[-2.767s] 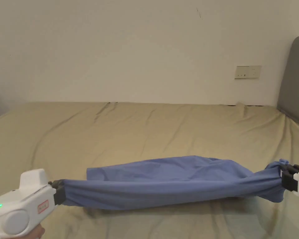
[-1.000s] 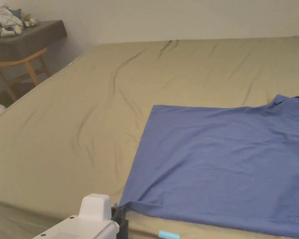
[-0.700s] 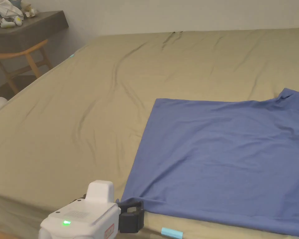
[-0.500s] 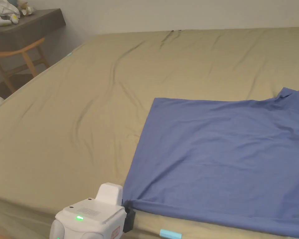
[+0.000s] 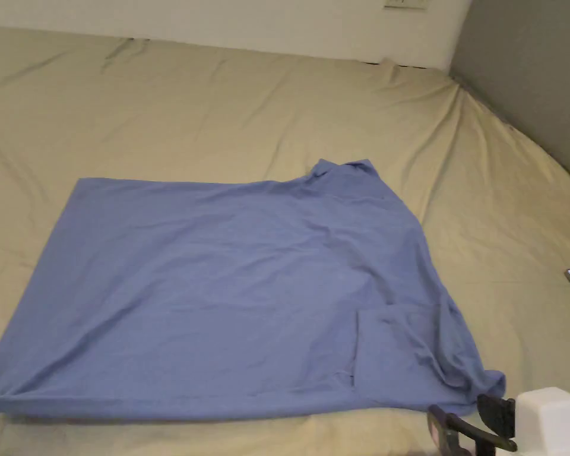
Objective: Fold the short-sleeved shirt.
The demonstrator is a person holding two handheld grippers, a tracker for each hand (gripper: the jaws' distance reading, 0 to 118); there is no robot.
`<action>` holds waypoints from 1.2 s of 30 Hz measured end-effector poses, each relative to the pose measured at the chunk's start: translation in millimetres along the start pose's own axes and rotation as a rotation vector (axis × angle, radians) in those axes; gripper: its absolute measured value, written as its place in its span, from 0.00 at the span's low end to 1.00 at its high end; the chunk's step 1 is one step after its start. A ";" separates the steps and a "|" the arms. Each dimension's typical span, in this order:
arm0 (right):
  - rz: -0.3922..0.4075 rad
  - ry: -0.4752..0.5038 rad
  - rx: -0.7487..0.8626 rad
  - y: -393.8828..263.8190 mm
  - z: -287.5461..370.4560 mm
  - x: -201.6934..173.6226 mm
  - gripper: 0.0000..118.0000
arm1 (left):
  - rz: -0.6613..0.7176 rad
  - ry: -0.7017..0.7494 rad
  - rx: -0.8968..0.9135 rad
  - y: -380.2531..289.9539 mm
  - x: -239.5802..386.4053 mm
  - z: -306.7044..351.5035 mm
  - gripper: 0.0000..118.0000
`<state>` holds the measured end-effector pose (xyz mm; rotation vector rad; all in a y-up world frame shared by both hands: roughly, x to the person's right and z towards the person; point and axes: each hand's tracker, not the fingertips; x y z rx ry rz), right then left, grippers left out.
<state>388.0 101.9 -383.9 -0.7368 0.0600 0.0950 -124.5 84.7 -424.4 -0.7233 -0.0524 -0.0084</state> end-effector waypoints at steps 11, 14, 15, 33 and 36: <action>0.083 -0.132 -0.113 33.1 -77.4 78.9 0.63 | -0.034 -0.010 -0.016 28.1 19.5 -9.6 0.02; 0.143 -0.015 -0.204 32.8 -85.4 68.4 0.13 | -0.039 -0.006 -0.033 27.9 20.9 -10.5 0.02; 0.189 0.045 -0.228 30.6 -85.6 64.1 0.13 | -0.037 -0.009 -0.038 27.7 20.4 -10.1 0.02; 0.066 0.016 -0.084 106.9 -62.5 99.8 0.05 | -0.002 -0.085 -0.026 98.3 -17.0 -19.8 0.02; 0.084 -0.003 -0.104 140.4 -93.0 101.5 0.05 | -0.022 -0.087 -0.069 127.4 -23.8 -54.5 0.02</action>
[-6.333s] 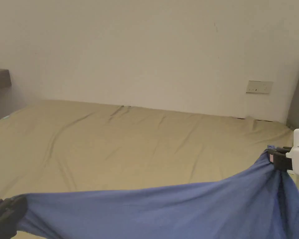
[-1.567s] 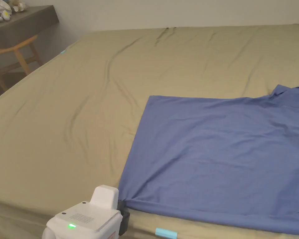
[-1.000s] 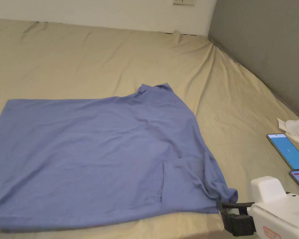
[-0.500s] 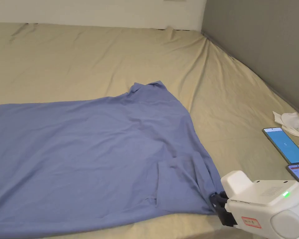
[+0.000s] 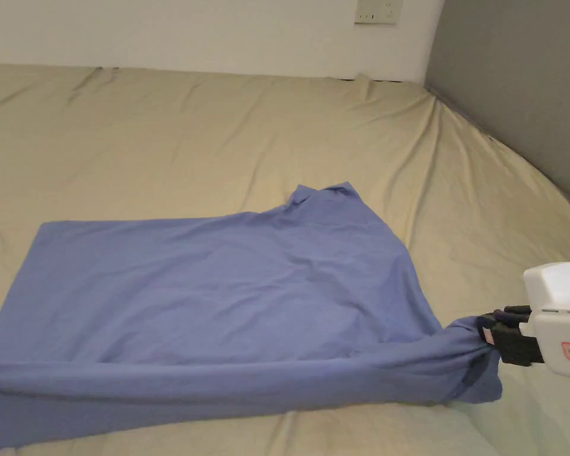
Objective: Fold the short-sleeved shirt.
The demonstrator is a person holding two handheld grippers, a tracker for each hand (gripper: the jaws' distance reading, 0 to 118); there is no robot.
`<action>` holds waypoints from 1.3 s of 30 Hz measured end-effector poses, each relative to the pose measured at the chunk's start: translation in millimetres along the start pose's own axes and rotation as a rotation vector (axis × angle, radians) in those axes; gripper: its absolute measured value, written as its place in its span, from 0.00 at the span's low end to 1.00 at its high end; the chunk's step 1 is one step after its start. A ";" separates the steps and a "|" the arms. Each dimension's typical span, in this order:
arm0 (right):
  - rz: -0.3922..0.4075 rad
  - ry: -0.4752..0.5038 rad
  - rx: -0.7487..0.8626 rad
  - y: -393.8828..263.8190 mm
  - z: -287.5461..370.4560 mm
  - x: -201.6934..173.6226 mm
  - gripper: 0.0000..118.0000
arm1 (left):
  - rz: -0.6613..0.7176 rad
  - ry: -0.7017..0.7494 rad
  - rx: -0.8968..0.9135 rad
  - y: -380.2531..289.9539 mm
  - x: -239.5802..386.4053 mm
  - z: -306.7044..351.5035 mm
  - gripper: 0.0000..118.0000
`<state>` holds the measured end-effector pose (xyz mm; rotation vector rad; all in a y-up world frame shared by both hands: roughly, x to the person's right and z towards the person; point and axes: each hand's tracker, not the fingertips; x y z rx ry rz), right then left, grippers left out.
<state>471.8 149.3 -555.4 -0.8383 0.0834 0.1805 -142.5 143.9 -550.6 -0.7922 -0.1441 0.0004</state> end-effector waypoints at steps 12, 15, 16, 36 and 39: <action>0.035 -0.107 -0.147 60.1 -141.7 -6.7 0.05 | 0.003 0.044 -0.255 36.8 -26.6 -131.2 0.02; 0.024 -0.130 -0.147 55.2 -152.6 -5.1 0.14 | 0.052 0.037 -0.267 27.5 -34.4 -141.1 0.13; -0.032 -0.153 -0.124 54.1 -151.0 -2.2 0.38 | 0.059 0.061 -0.236 26.2 -34.8 -139.6 0.38; -0.172 0.116 0.253 -76.2 52.2 -118.2 0.01 | 0.142 0.096 0.120 -97.6 39.5 21.6 0.00; -0.121 0.123 0.249 -75.3 55.2 -129.3 0.01 | 0.177 0.126 0.119 -88.8 27.8 -10.6 0.54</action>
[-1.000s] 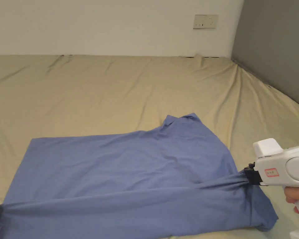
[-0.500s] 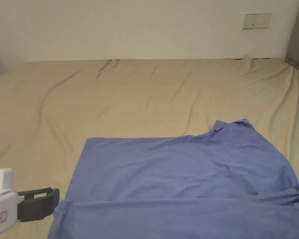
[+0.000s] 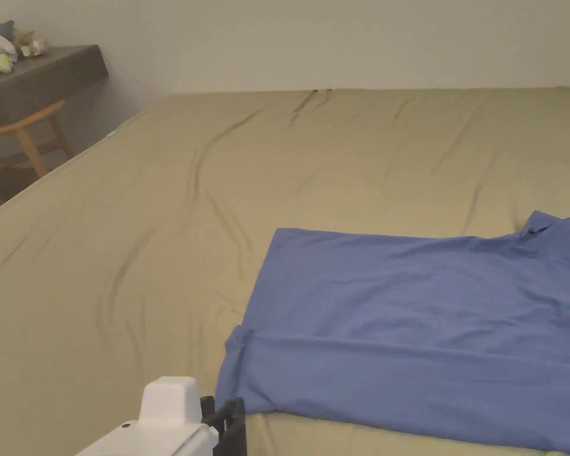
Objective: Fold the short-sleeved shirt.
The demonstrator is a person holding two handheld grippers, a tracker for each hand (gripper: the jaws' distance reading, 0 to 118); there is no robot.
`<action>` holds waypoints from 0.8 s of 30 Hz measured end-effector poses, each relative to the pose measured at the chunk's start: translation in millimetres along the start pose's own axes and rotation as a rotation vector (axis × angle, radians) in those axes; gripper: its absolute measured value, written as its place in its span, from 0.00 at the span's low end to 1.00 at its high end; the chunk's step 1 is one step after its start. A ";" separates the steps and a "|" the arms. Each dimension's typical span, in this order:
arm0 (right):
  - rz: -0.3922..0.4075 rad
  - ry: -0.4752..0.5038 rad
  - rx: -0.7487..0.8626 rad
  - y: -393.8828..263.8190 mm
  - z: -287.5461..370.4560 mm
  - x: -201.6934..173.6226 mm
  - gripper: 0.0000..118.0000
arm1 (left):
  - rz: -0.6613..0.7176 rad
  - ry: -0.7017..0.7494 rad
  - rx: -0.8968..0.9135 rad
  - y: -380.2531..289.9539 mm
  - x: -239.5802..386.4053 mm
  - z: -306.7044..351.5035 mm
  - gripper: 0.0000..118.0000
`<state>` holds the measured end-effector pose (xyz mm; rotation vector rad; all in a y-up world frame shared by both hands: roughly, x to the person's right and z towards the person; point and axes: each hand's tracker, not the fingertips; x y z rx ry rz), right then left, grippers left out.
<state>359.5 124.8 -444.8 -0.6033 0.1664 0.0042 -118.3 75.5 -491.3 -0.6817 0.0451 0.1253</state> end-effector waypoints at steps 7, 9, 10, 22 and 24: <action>0.018 -0.030 0.004 -0.7 3.2 16.1 0.01 | 0.117 0.041 -0.144 27.1 -14.4 -86.4 0.79; -0.005 -0.047 0.007 -1.3 4.3 25.9 0.01 | 0.113 0.038 -0.169 23.2 -9.1 -98.9 0.65; -0.023 -0.054 0.001 -1.9 3.9 31.8 0.01 | 0.039 0.086 -0.166 18.3 0.6 -102.8 0.60; -0.006 -0.293 -0.023 -5.0 -28.1 105.2 0.10 | -0.076 0.016 -0.045 42.2 14.0 -46.7 0.02; -0.094 -0.200 -0.071 2.6 -41.4 123.6 0.54 | -0.063 -0.012 -0.041 50.9 5.4 -41.0 0.02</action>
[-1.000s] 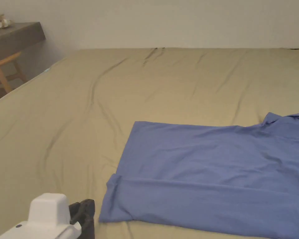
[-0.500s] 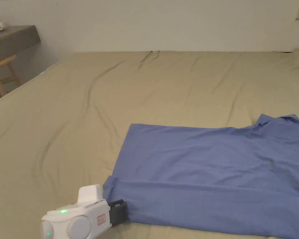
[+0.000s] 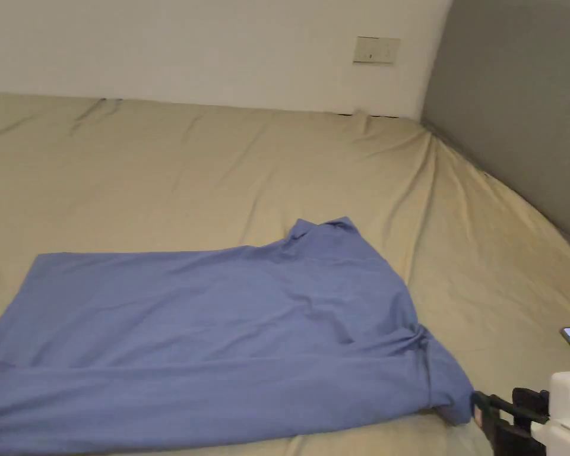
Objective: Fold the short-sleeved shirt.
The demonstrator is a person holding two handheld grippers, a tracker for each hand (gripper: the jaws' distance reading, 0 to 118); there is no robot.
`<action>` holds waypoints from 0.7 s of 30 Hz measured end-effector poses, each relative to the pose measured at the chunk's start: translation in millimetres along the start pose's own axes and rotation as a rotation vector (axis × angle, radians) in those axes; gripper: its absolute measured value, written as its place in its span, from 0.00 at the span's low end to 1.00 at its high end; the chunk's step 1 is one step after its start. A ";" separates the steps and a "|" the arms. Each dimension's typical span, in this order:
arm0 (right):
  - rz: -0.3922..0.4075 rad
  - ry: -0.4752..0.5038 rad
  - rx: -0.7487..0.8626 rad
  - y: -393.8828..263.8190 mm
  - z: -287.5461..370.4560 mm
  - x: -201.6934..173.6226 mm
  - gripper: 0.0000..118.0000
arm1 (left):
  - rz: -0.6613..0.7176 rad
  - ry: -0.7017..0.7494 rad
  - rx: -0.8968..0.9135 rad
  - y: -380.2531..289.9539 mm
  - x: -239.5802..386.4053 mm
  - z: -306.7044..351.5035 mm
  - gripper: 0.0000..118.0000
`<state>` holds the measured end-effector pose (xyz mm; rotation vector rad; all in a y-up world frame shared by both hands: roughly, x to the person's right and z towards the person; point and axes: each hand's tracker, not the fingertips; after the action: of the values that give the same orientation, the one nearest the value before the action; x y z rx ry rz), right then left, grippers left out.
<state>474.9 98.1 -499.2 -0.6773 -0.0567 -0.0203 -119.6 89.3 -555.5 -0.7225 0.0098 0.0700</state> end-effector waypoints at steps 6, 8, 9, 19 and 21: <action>-0.161 -0.024 -0.118 20.8 -68.4 27.6 0.87 | -0.042 0.019 0.001 13.5 5.6 4.9 0.02; -0.218 0.051 -0.139 17.9 -88.9 24.9 0.72 | -0.046 0.020 -0.011 13.4 8.7 4.5 0.02; -0.236 0.095 -0.190 14.8 -99.8 21.2 0.68 | -0.044 0.014 -0.019 12.4 10.5 4.7 0.02; -0.092 0.105 -0.202 7.9 -92.7 7.3 0.04 | -0.027 -0.029 -0.065 17.0 4.4 9.2 0.02; -0.089 0.117 -0.174 11.5 -74.8 10.5 0.04 | -0.030 -0.055 -0.059 20.4 4.3 21.2 0.02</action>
<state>489.2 60.1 -563.9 -0.8462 0.0275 -0.1517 -117.1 118.8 -553.1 -0.7792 -0.0562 0.0620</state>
